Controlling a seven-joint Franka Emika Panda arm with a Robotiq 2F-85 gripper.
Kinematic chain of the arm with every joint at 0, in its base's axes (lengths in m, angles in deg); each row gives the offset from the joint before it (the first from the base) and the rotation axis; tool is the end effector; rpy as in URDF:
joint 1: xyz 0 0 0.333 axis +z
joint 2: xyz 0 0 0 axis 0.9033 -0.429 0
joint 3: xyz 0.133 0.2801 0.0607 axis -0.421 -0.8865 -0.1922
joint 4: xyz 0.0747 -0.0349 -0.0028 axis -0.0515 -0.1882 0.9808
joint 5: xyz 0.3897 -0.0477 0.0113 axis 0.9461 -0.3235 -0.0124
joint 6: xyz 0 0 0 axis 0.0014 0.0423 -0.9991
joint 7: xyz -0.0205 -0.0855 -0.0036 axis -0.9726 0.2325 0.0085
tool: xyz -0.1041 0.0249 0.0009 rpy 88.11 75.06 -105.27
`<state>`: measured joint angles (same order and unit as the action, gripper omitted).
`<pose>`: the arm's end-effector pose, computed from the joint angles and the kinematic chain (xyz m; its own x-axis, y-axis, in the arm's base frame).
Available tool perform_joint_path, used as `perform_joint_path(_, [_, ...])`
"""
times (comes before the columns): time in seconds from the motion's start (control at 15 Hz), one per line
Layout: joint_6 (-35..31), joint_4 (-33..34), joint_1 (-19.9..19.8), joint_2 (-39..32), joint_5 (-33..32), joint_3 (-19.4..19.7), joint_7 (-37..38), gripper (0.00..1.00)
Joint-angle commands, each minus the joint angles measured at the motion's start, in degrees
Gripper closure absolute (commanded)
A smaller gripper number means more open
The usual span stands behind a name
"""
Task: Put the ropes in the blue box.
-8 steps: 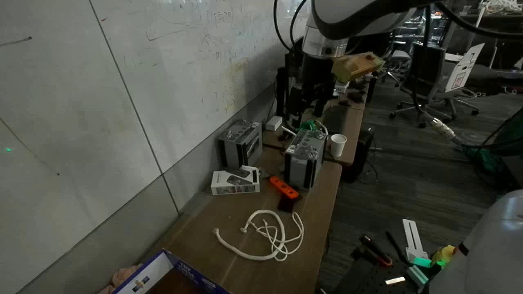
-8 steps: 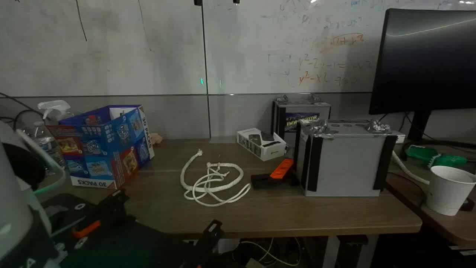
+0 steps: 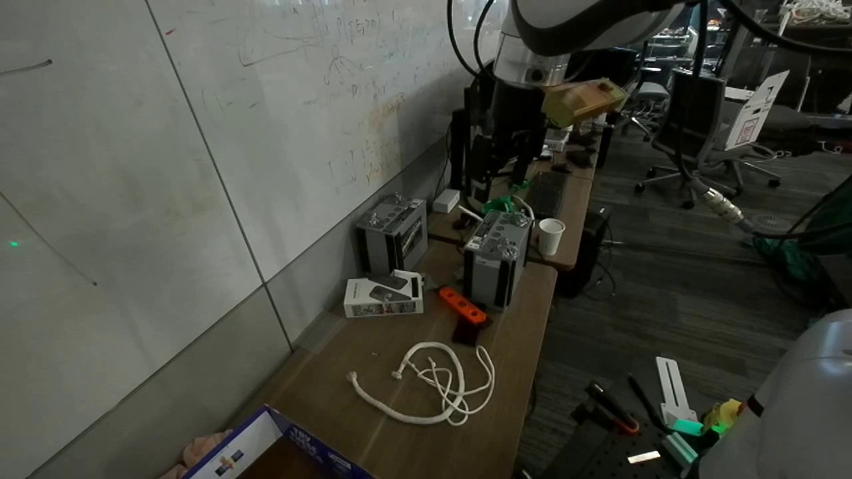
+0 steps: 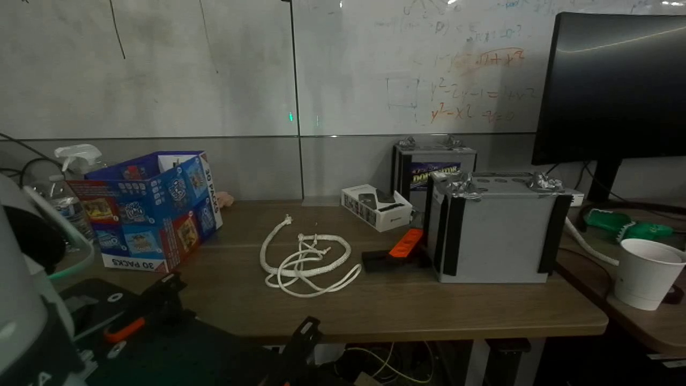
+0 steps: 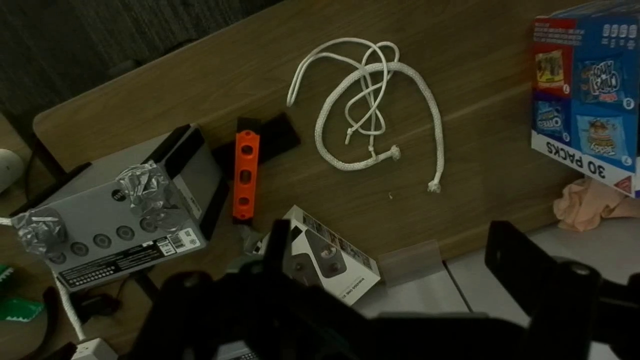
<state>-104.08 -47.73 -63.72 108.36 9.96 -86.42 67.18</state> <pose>0.4106 -0.0056 0.5547 0.9880 0.0789 0.1325 0.0821 -0.9964 -0.0191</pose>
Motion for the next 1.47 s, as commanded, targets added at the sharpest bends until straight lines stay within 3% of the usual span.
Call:
perform_joint_path(0.0, [-2.2,-1.5,0.1,-1.5,0.3,-0.3,0.5,0.00])
perform_joint_path(0.27, [-8.9,-6.1,0.7,-6.9,2.6,-0.1,0.1,0.00])
perform_joint_path(0.6, [-21.2,-9.6,2.7,-20.8,7.0,-1.9,0.8,0.00])
perform_joint_path(1.0, [-34.3,-5.9,4.5,-41.2,4.6,-6.0,2.8,0.00])
perform_joint_path(1.4, [-41.8,-3.6,4.3,-52.1,4.6,-6.7,2.7,0.00])
